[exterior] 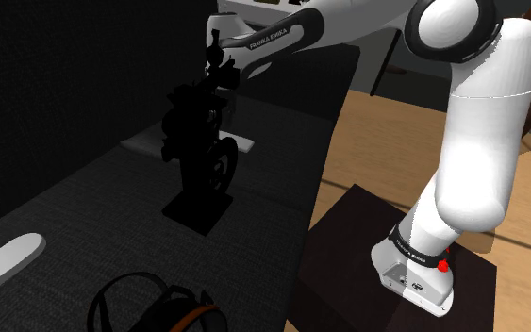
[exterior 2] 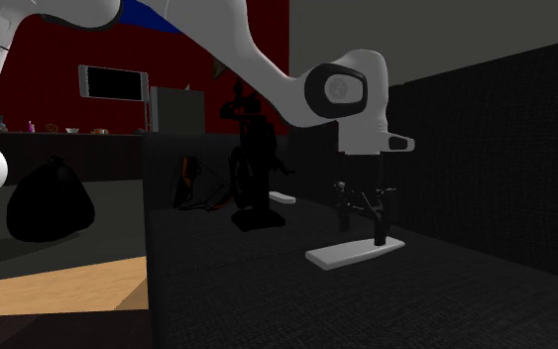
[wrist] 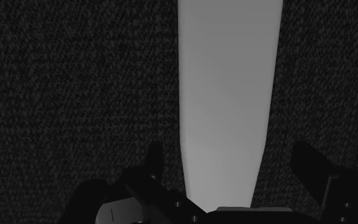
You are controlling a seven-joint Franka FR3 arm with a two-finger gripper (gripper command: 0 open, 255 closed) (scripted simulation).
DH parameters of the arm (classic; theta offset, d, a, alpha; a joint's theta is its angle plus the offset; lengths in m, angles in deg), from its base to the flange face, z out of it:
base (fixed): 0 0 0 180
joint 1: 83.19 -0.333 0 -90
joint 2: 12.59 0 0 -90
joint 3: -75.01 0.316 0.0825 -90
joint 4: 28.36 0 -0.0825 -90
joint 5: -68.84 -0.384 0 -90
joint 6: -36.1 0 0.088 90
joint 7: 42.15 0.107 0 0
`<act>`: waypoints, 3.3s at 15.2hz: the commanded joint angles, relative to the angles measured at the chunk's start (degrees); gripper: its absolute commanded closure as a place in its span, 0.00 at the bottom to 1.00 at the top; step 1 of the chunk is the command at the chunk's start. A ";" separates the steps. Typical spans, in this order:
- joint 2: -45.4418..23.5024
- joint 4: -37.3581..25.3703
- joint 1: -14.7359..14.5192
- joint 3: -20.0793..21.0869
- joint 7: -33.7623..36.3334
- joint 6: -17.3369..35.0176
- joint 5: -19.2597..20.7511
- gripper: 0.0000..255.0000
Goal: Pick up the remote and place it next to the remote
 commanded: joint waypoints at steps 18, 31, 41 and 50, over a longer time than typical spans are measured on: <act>-1.59 1.25 -0.12 -0.17 0.30 2.86 0.40 1.00; 1.71 -1.87 0.07 0.18 -0.30 -3.52 -0.40 1.00; 3.88 -3.74 -2.28 1.49 3.07 -7.65 -0.47 1.00; 2.93 -5.10 -9.91 4.85 14.32 -8.55 0.95 1.00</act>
